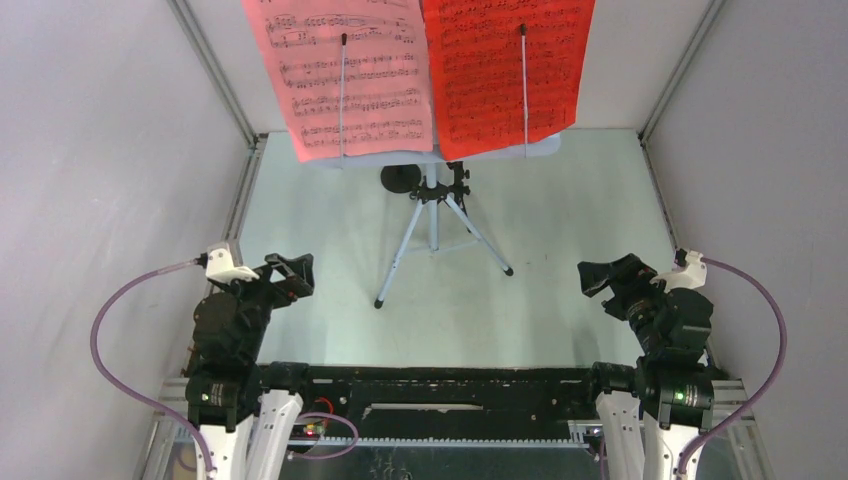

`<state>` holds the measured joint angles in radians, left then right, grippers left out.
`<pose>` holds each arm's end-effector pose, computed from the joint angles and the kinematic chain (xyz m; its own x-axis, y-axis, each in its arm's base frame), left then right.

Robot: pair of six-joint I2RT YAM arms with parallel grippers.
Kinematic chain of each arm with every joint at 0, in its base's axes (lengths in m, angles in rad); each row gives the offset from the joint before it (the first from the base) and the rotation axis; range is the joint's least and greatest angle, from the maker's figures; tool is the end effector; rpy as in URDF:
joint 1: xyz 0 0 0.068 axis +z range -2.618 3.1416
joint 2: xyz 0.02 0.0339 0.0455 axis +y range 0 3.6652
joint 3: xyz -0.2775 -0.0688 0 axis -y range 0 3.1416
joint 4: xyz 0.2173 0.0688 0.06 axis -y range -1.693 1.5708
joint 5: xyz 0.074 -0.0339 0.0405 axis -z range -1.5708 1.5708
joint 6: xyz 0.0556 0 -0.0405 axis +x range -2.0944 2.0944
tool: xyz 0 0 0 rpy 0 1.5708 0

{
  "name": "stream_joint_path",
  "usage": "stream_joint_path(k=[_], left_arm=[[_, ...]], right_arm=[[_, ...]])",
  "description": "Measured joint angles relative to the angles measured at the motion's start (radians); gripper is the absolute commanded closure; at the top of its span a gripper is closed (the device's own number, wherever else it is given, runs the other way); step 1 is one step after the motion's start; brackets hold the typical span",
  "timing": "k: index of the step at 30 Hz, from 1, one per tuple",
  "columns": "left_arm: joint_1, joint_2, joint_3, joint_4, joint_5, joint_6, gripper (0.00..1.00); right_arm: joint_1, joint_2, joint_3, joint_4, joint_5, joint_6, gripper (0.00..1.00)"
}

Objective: Pack up the instrument practice props

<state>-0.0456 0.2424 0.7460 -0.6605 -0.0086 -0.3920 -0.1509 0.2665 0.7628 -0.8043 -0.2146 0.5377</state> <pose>0.0400 -0.0013 0.3173 -0.1584 -0.3752 -0.9133 -0.0254 0.9262 -0.3761 0.0385 0.0061 0.3039 -0.2849 0.5495 -0.7854 0.1073 0.8325 0.5435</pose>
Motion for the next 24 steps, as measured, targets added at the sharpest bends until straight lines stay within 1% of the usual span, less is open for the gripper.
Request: stream_joint_path(k=[10, 15, 19, 24], left_arm=[[0.0, -0.006, -0.018, 0.008, 0.014, 0.0, 0.0], [0.0, 0.016, -0.018, 0.009, 0.014, 0.0, 0.0], [0.0, 0.032, -0.018, 0.008, 0.015, 0.0, 0.0], [0.0, 0.041, -0.018, 0.009, 0.021, 0.001, 0.0]], right_arm=[[0.0, 0.023, 0.0, -0.024, 0.006, 0.0, 0.0], [0.0, 0.037, 0.007, -0.03, -0.003, 0.002, 0.0], [0.0, 0.061, 0.035, -0.027, -0.045, 0.002, 0.05], [0.0, 0.099, 0.084, -0.014, -0.117, 0.002, 0.06]])
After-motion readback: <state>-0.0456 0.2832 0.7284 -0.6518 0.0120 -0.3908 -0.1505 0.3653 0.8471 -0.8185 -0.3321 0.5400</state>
